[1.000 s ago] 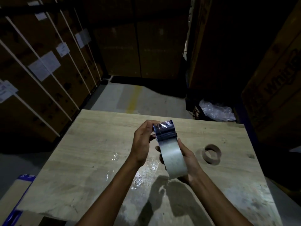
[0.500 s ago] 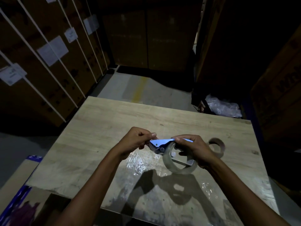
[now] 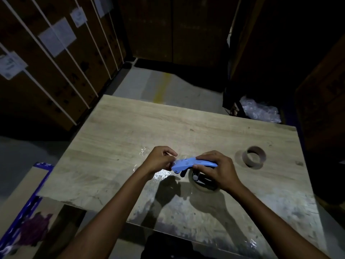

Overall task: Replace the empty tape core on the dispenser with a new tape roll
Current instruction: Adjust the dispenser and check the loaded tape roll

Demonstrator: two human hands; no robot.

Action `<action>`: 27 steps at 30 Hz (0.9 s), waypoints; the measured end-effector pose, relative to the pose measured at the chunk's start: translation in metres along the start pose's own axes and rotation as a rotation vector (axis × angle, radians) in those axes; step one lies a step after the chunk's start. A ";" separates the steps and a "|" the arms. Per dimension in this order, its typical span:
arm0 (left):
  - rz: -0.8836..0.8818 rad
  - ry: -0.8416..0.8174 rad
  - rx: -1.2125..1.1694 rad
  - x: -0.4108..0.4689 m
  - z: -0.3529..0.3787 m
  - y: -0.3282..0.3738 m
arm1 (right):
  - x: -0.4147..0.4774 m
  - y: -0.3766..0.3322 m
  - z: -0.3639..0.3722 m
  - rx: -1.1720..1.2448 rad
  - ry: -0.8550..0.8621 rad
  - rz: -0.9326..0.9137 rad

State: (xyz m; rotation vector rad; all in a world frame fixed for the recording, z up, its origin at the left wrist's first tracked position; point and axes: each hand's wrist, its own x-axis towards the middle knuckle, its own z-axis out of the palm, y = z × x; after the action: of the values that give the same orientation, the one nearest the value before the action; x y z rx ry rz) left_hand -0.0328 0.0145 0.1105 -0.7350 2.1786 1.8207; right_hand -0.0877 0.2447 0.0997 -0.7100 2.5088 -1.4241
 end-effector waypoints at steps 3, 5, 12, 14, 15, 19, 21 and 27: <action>-0.016 -0.027 0.009 0.005 0.001 -0.011 | -0.005 0.001 0.008 -0.147 -0.017 -0.063; -0.027 -0.045 0.027 0.008 0.002 -0.021 | -0.009 0.002 0.013 -0.236 -0.027 -0.059; -0.025 -0.021 0.119 0.020 0.004 -0.049 | -0.024 0.006 0.030 -0.458 -0.037 -0.057; -0.017 0.012 0.168 0.025 0.005 -0.051 | -0.023 0.003 0.032 -0.497 -0.044 -0.060; -0.019 0.031 0.179 0.029 0.005 -0.052 | -0.021 0.002 0.033 -0.512 -0.044 -0.065; 0.022 0.094 0.191 0.056 -0.001 -0.047 | -0.002 0.000 0.035 -0.577 -0.044 -0.074; 0.060 0.107 0.201 0.072 -0.005 -0.042 | 0.015 -0.002 0.038 -0.614 -0.048 -0.068; 0.164 0.135 0.275 0.127 -0.012 -0.034 | 0.071 0.012 0.050 -0.723 -0.092 -0.080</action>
State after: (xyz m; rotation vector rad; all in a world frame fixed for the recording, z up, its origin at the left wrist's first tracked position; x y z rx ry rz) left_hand -0.1220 -0.0310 0.0249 -0.6520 2.5771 1.5318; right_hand -0.1350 0.1771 0.0694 -0.9555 2.9293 -0.4400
